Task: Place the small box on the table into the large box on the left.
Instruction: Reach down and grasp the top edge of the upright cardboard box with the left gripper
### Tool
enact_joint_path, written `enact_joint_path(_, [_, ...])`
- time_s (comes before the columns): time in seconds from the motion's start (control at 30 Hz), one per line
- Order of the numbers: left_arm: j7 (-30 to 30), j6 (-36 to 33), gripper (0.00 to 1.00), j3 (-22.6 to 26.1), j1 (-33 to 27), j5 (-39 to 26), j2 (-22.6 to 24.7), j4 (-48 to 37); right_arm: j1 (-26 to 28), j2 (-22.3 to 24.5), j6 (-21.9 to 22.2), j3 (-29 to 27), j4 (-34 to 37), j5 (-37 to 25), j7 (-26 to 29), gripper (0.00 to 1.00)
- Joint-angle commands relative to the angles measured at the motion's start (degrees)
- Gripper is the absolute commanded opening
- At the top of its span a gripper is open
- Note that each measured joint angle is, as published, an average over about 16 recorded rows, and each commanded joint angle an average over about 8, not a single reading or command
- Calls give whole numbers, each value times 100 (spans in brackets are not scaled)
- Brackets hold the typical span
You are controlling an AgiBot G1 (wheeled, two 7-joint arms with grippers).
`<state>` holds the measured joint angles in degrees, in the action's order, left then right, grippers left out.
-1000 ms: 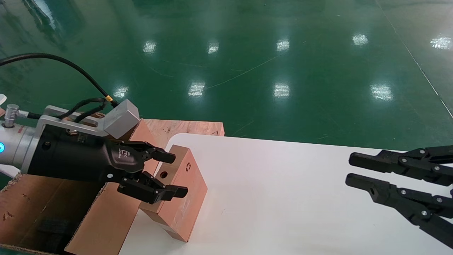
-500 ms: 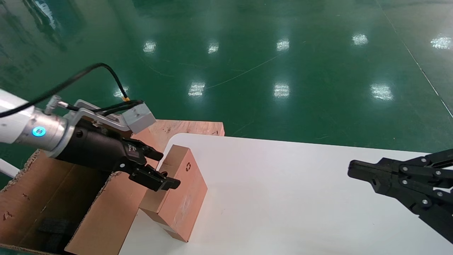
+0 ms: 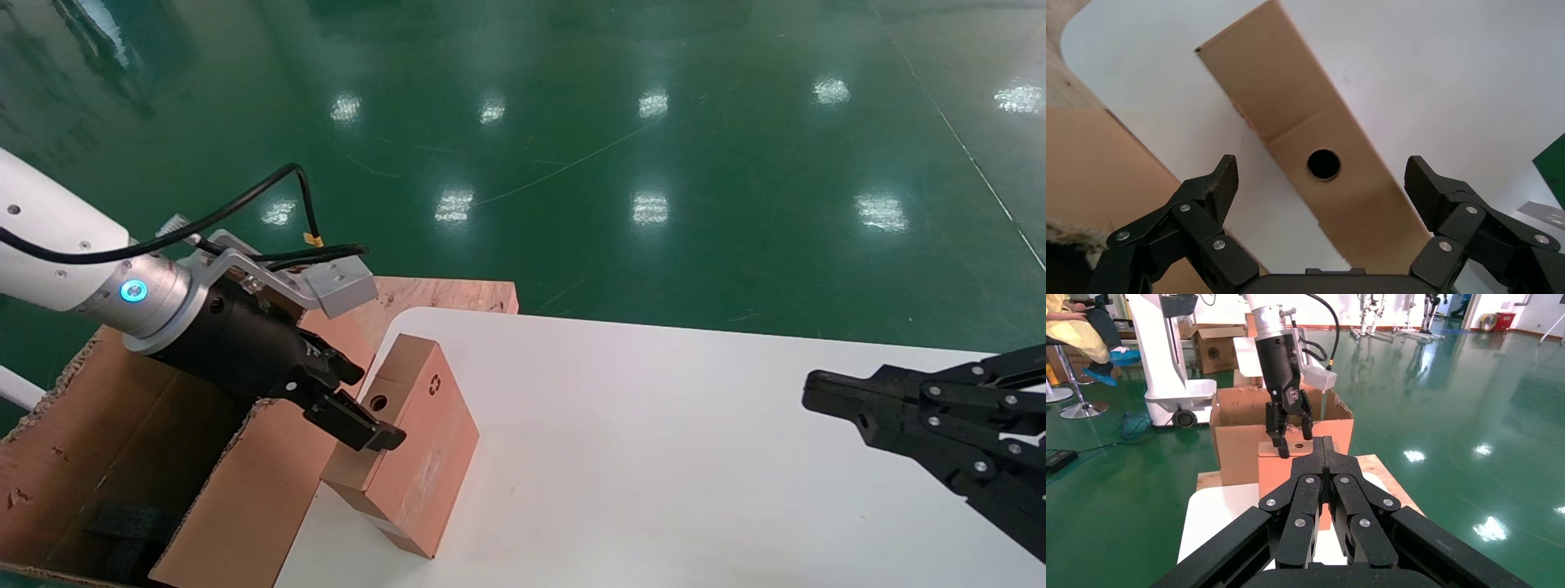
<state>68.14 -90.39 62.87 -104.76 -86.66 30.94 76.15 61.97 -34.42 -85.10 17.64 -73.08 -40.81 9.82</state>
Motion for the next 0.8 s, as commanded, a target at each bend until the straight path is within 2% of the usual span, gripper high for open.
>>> enact_joint_path(0.03, [63, 8, 100, 207, -144, 4, 17, -3, 0, 0, 0, 0, 0, 0, 0, 0])
enact_joint_path(0.3, [102, 198, 100, 480, -167, 136, -27, -7, 1, 1, 1, 2, 0, 2, -1, 0])
enact_joint_path(0.8, [266, 615, 100, 520, 62, 303, -217, 10, 1, 2, 2, 6, 0, 4, -3, 0])
